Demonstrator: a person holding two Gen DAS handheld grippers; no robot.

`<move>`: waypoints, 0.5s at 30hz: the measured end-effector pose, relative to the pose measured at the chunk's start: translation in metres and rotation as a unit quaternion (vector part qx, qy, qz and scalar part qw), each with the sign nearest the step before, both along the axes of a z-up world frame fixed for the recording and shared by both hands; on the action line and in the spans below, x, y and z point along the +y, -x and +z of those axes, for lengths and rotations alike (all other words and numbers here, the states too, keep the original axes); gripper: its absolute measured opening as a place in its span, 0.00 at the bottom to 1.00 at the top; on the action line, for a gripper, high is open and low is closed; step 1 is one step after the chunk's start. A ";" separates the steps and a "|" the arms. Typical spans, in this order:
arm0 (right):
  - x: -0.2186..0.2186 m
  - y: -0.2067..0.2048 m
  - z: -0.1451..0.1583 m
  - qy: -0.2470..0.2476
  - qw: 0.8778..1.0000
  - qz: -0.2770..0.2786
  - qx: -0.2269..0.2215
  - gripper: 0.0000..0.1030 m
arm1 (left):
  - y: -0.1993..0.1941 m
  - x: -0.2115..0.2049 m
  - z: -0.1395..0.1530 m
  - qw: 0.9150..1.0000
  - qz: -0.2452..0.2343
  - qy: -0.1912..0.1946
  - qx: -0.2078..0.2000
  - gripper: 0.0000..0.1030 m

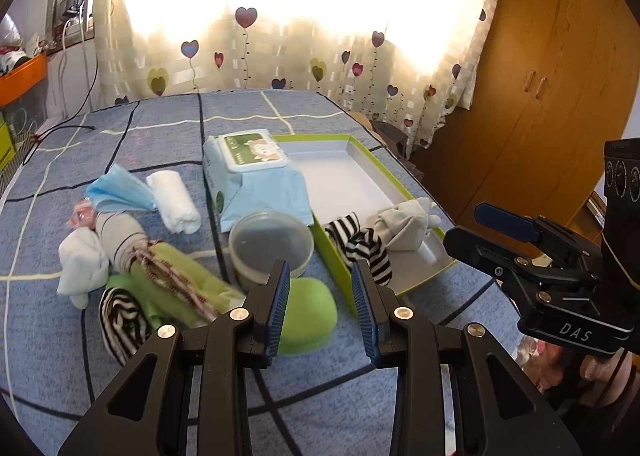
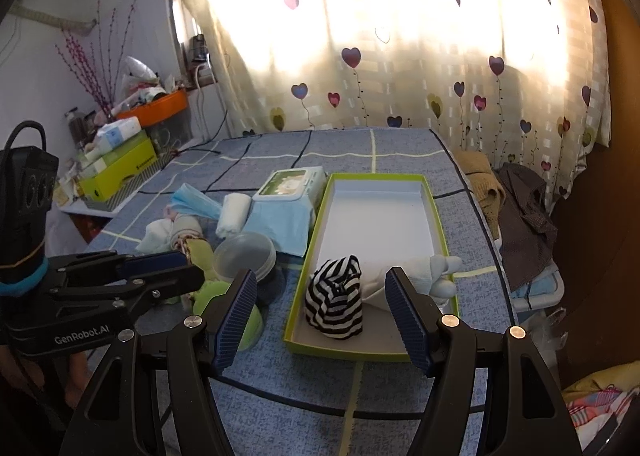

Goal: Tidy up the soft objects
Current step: 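Open both grippers to drop the sock and glove into the box, then move the left gripper back to the pile toward another striped sock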

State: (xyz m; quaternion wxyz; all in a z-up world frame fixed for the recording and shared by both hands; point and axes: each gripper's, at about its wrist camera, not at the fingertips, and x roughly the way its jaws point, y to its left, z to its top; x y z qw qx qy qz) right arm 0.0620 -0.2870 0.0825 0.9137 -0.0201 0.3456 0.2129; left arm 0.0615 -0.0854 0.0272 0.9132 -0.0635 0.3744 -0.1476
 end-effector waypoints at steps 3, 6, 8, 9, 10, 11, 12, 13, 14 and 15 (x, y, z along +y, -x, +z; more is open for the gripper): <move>0.002 0.005 0.000 0.004 1.000 -0.002 0.001 0.65 | 0.005 0.005 -0.002 1.000 0.002 0.002 0.000 0.32; 0.004 0.010 0.001 0.004 1.000 -0.001 0.000 0.65 | 0.009 0.011 -0.003 1.000 0.004 0.006 0.000 0.32; 0.006 0.015 0.004 0.000 1.000 0.001 -0.003 0.65 | 0.012 0.015 -0.004 1.000 0.008 0.010 0.000 0.32; 0.007 0.016 0.005 -0.002 1.000 0.004 -0.004 0.65 | 0.014 0.019 -0.004 1.000 0.011 0.012 0.000 0.32; 0.008 0.018 0.006 -0.003 1.000 0.007 -0.006 0.65 | 0.015 0.022 -0.004 1.000 0.013 0.013 -0.001 0.32; 0.011 0.019 0.007 -0.003 1.000 0.009 -0.006 0.65 | 0.016 0.025 -0.005 1.000 0.016 0.014 -0.001 0.32; 0.013 0.020 0.007 -0.004 1.000 0.013 -0.007 0.65 | 0.017 0.028 -0.006 1.000 0.021 0.014 -0.001 0.32; 0.015 0.020 0.007 -0.005 1.000 0.015 -0.007 0.65 | 0.018 0.032 -0.006 1.000 0.025 0.014 0.000 0.32; 0.017 0.021 0.007 -0.008 1.000 0.017 -0.007 0.65 | 0.019 0.036 -0.007 0.999 0.030 0.015 0.001 0.32; 0.020 0.021 0.007 -0.011 1.000 0.021 -0.007 0.65 | 0.020 0.040 -0.008 0.999 0.035 0.015 0.002 0.32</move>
